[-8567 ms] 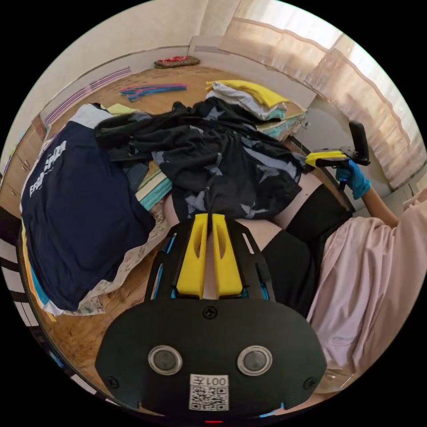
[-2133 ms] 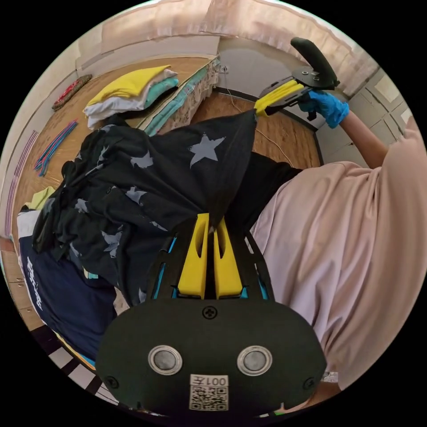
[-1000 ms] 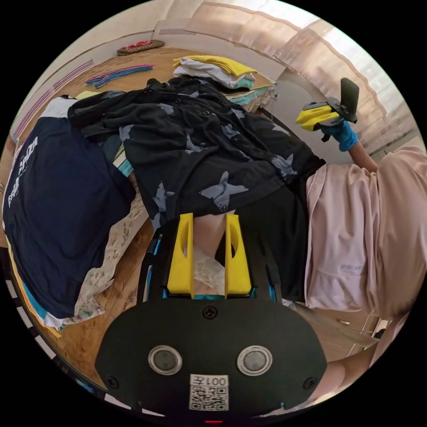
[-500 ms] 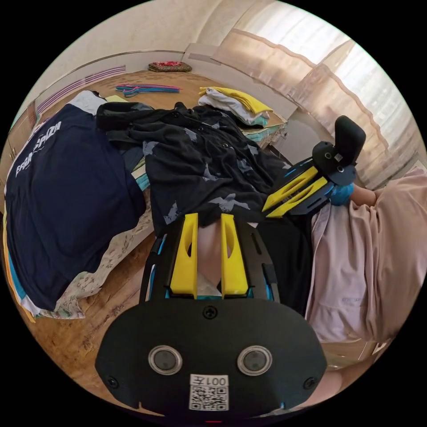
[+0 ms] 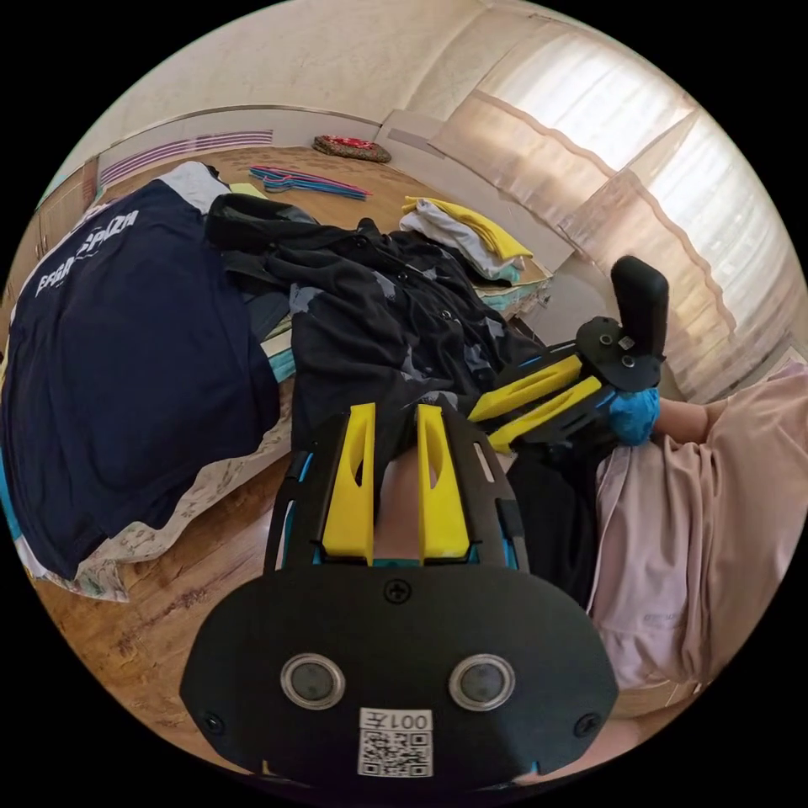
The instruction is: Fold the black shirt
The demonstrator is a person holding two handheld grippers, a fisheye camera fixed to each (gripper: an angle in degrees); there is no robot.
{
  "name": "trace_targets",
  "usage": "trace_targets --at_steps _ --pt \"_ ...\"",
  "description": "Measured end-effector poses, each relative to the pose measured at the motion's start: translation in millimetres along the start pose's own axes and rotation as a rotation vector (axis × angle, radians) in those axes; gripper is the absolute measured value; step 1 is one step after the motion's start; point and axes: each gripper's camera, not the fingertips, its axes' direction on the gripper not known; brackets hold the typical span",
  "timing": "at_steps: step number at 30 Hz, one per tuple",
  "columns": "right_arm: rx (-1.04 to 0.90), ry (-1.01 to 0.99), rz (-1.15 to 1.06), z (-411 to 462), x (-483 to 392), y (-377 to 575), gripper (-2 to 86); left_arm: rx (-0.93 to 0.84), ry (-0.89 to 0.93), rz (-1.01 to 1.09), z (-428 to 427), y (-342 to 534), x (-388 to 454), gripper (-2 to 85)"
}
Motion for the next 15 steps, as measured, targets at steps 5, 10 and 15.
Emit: trace_targets --at_steps 5,10,15 --pt "0.027 0.010 0.064 -10.3 21.9 -3.0 0.9 -0.016 -0.034 0.015 -11.0 7.7 -1.8 4.8" --pt "0.082 0.016 0.144 -25.1 40.1 -1.2 0.5 -0.096 -0.025 0.046 -16.0 29.4 -6.7 6.6" --pt "0.093 -0.009 0.179 -26.4 48.2 1.1 0.4 -0.183 -0.062 0.006 -10.4 50.3 -16.7 6.9"
